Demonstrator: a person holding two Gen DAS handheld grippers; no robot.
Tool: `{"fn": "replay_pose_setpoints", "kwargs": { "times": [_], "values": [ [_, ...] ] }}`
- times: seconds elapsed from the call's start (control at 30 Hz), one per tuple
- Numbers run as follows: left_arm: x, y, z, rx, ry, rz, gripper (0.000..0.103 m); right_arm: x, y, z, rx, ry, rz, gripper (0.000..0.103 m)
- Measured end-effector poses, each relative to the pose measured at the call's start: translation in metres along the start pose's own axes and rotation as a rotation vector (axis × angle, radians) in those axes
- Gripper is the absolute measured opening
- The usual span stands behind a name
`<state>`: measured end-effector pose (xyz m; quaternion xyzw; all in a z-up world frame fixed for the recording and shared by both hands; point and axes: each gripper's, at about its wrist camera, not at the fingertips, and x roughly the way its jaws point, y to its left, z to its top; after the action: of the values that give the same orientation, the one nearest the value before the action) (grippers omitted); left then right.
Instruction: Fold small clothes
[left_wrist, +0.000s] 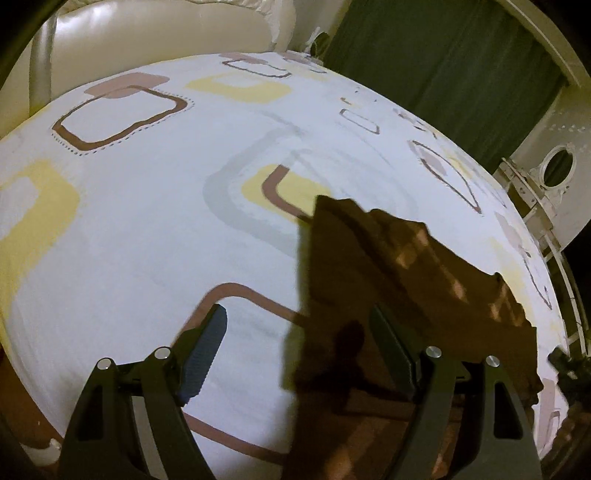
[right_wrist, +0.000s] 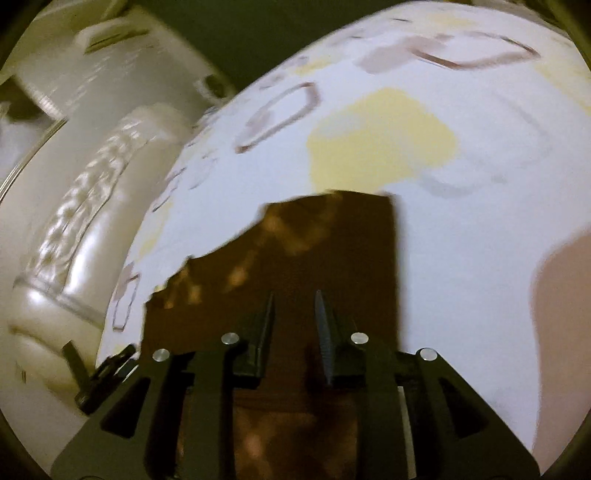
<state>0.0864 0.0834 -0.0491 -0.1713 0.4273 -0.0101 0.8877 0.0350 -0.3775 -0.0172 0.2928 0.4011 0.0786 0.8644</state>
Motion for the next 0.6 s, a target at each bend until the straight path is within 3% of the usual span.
{"fn": "replay_pose_setpoints", "kwargs": {
  "times": [0.2, 0.37, 0.5, 0.6],
  "values": [
    [0.012, 0.012, -0.002, -0.012, 0.045, -0.047, 0.078, 0.076, 0.097, 0.008, -0.209, 0.182, 0.215, 0.027],
    [0.015, 0.007, -0.005, 0.065, 0.038, -0.037, 0.079, 0.167, 0.192, -0.007, -0.460, 0.372, 0.269, 0.033],
    [0.017, -0.002, -0.013, 0.158, 0.025, 0.011, 0.079, 0.217, 0.238, -0.017, -0.540, 0.454, 0.302, 0.033],
    [0.018, -0.002, -0.016, 0.170, 0.008, 0.021, 0.079, 0.246, 0.255, -0.025, -0.569, 0.512, 0.317, 0.033]
  ]
}}
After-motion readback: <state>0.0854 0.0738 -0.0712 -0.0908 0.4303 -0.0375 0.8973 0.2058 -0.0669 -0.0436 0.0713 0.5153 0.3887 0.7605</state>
